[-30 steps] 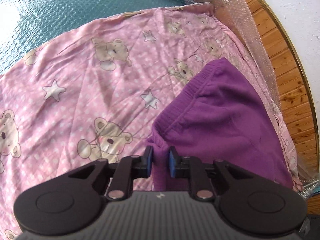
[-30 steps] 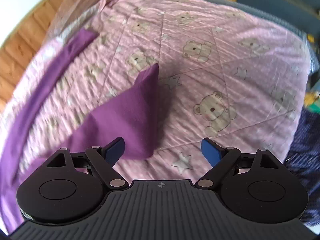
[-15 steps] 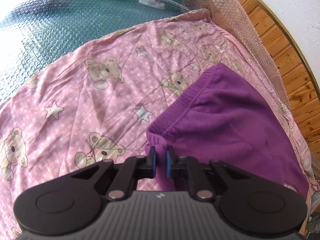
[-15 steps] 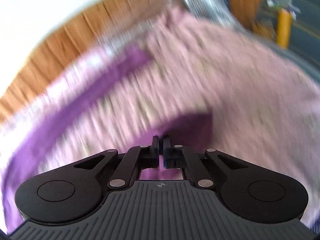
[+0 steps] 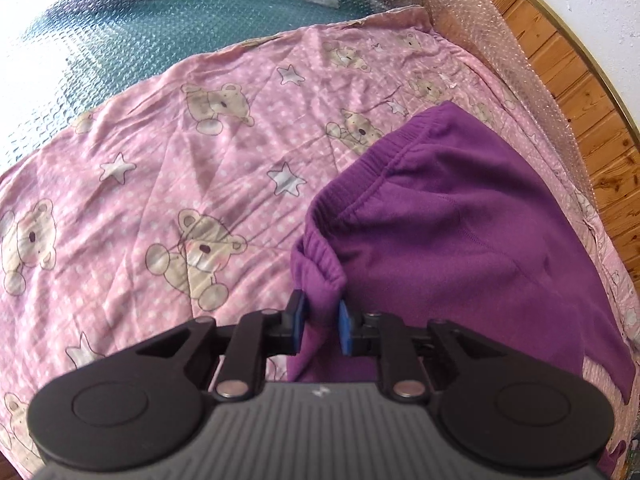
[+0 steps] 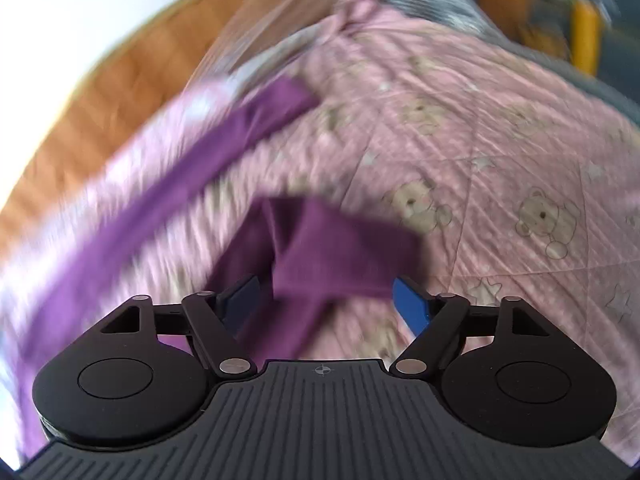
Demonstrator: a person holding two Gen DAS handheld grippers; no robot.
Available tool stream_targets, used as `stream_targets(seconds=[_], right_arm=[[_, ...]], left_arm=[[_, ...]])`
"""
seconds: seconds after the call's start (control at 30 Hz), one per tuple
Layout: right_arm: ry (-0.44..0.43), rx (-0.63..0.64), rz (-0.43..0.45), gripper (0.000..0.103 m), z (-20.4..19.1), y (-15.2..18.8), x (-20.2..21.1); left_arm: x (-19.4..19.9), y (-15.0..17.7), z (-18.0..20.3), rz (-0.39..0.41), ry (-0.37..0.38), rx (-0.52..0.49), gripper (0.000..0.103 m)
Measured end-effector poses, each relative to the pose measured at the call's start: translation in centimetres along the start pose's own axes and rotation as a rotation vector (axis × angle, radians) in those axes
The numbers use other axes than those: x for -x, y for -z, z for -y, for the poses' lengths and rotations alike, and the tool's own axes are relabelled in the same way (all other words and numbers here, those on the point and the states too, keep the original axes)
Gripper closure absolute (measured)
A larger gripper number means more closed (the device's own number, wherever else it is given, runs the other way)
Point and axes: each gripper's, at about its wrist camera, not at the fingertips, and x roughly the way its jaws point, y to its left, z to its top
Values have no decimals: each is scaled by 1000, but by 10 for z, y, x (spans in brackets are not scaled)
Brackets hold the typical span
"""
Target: Fold clothes
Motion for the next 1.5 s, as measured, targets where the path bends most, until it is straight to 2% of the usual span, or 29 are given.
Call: stream_targets(seconds=[0.07, 0.13, 0.17, 0.2, 0.23, 0.27, 0.33, 0.4, 0.43, 0.47, 0.5, 0.53, 0.63, 0.77, 0.83, 0.9, 1.07, 1.17, 1.2, 1.23, 1.3, 1.33, 1.37, 1.43, 1.5], right_arm=[[81, 263, 21, 17, -22, 9, -16], [142, 524, 38, 18, -39, 17, -35], [133, 624, 12, 45, -41, 17, -46], [102, 672, -27, 73, -40, 11, -54], [67, 635, -65, 98, -33, -4, -57], [19, 535, -64, 99, -23, -23, -53], [-86, 270, -11, 100, 7, -65, -39], [-148, -69, 44, 99, 51, -98, -38], [-162, -241, 65, 87, 75, -106, -43], [-156, -359, 74, 59, 91, -107, -47], [-149, -477, 82, 44, 107, -107, -51], [-141, -573, 84, 37, 120, -106, -55], [-145, -539, 22, 37, 121, -87, -56], [-63, -490, -5, 36, 117, -44, -54], [-94, -534, -19, 35, 122, -25, -55], [-171, -574, -49, 37, 124, -11, -67], [-248, -583, -5, 38, 124, -14, -85], [-278, -544, -10, 40, 112, -23, -95], [-252, -533, -8, 41, 109, -25, -96], [-229, -535, -8, 50, 108, -25, -97], [-199, -531, -14, 71, 105, -24, -97], [-185, -517, -33, 94, 102, -25, -98], [-179, -507, -49, 96, 100, -26, -99], [-174, -492, -46, 96, 99, -31, -96], [-189, -512, -40, 92, 100, -33, -93]], left_arm=[[-5, 3, 7, 1, -5, -9, 82], [-11, 6, 14, 2, -11, -17, 81], [-13, 7, 19, 4, -17, -21, 81], [-15, 7, 22, 5, -22, -25, 82], [-16, 7, 25, 6, -24, -26, 84], [-17, 6, 27, 6, -27, -26, 86], [-18, 5, 31, 6, -34, -31, 86], [-18, 6, 31, 6, -37, -34, 86], [-18, 7, 31, 6, -38, -34, 86], [-18, 8, 30, 6, -37, -31, 86], [-18, 8, 29, 5, -37, -28, 86], [-18, 10, 28, 6, -36, -22, 86], [-16, 13, 23, 13, -20, 6, 86], [-13, 19, 17, 27, 3, 41, 85], [-10, 23, 13, 38, 11, 70, 85], [-7, 29, 3, 49, 30, 142, 85], [-7, 45, -26, 68, 90, 351, 81], [-11, 46, -30, 88, 121, 403, 79], [-12, 45, -30, 94, 128, 410, 77], [-13, 43, -26, 97, 125, 396, 73], [-14, 41, -19, 103, 119, 368, 71], [-14, 41, -17, 105, 112, 354, 72], [-13, 43, -16, 108, 104, 348, 77], [-8, 47, -17, 111, 83, 349, 78], [1, 51, -16, 130, 77, 335, 59]])
